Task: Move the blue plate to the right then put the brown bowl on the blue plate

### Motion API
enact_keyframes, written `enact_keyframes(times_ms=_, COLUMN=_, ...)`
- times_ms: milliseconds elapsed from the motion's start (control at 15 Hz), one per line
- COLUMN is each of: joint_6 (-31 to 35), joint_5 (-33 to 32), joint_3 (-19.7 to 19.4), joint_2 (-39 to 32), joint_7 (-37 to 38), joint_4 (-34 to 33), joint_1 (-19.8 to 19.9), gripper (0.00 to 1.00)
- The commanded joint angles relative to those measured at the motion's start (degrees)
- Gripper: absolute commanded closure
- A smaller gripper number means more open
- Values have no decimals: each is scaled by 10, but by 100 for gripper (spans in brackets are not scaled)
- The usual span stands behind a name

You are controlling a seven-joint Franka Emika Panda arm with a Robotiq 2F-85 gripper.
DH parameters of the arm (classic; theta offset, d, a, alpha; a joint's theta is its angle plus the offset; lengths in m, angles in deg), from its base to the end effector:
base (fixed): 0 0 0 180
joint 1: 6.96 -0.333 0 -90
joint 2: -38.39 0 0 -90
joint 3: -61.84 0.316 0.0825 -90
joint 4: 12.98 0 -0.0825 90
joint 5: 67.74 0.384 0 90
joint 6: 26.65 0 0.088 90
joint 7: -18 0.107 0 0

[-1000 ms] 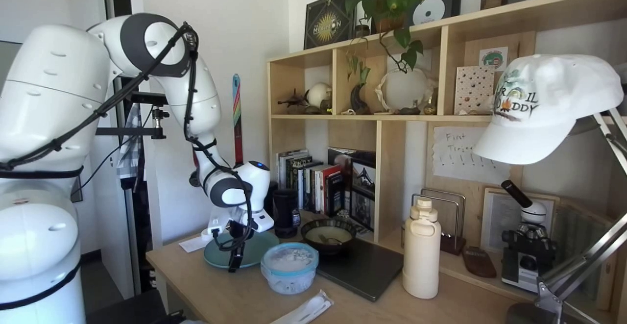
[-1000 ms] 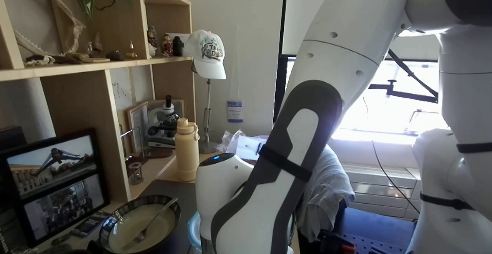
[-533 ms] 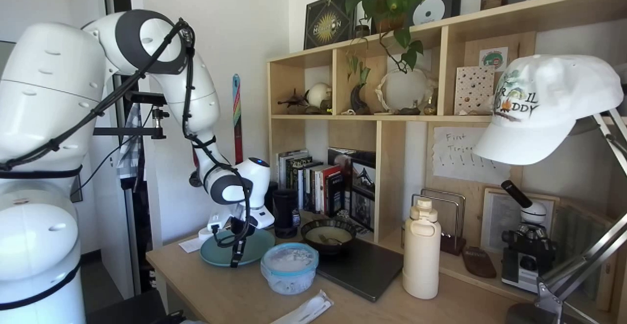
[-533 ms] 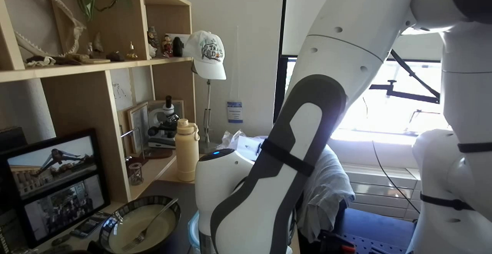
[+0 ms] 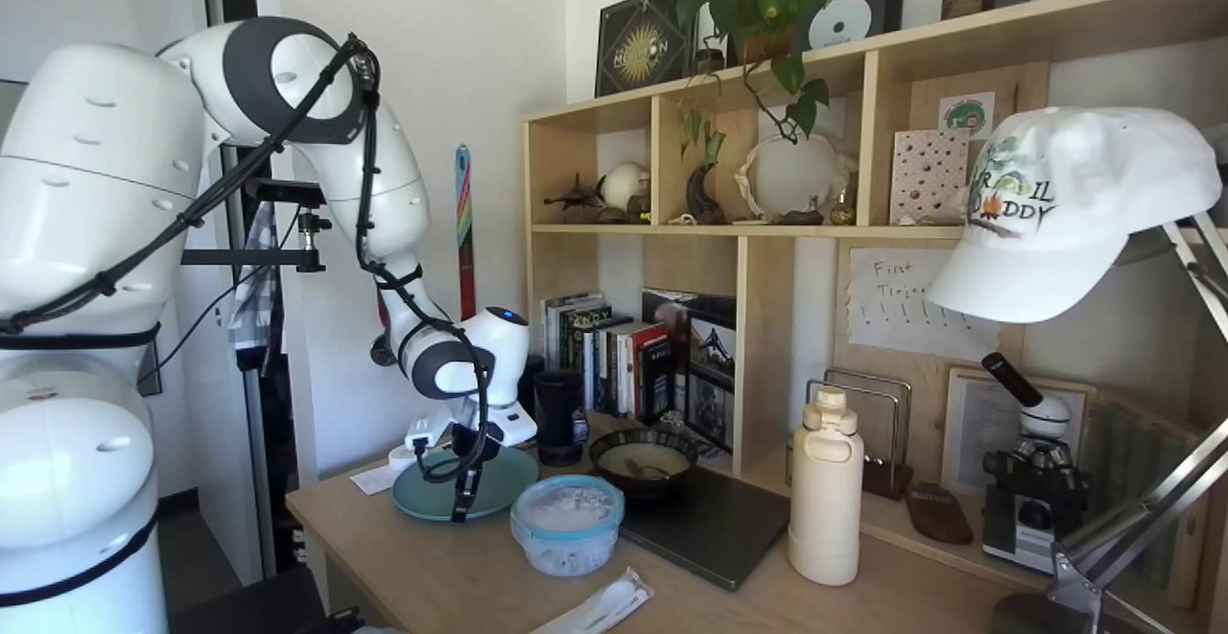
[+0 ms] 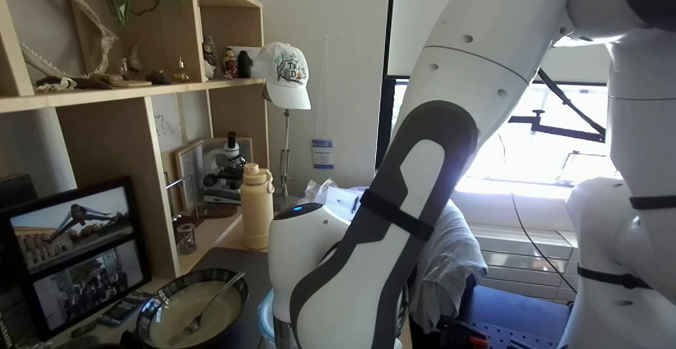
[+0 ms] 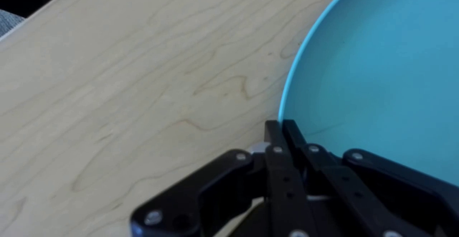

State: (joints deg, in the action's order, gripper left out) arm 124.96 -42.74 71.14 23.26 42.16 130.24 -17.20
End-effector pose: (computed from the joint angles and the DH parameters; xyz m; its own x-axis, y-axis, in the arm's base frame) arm 0.4297 0.1451 0.1737 0.8693 -0.4396 -0.2262 -0.4716 -0.8746 -0.1126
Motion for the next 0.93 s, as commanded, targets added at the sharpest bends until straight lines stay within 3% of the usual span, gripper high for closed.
enact_keyframes(times_ms=0, joint_6=12, joint_5=-16, joint_3=-9, joint_2=40, joint_7=31, joint_4=32, joint_1=-9, gripper=95)
enact_keyframes(times_ms=400, joint_6=-9, joint_5=-115, joint_3=-32, joint_2=150, joint_7=116, joint_4=84, joint_1=-15, gripper=95)
enact_keyframes(times_ms=867, joint_6=-39, joint_5=-212, joint_3=-12, joint_2=248, joint_7=150, joint_4=97, joint_1=11, gripper=95)
